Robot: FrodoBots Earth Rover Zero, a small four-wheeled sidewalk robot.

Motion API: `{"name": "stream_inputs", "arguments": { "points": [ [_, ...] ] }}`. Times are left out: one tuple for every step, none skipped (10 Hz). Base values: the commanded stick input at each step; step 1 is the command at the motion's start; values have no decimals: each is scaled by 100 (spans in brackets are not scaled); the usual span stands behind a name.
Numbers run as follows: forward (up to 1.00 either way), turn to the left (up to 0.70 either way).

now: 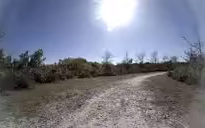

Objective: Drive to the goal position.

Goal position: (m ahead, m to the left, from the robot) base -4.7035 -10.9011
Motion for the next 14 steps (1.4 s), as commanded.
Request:
{"name": "stream_inputs", "arguments": {
  "points": [
    [70, -11],
    [70, -13],
    [70, -16],
    [70, -17],
    [70, -16],
    [70, -9],
    [70, -13],
    [70, -15],
    [69, -16],
    [69, -15],
    [69, -13],
    [69, -14],
    [70, -4],
    [70, 0]
  ]
}}
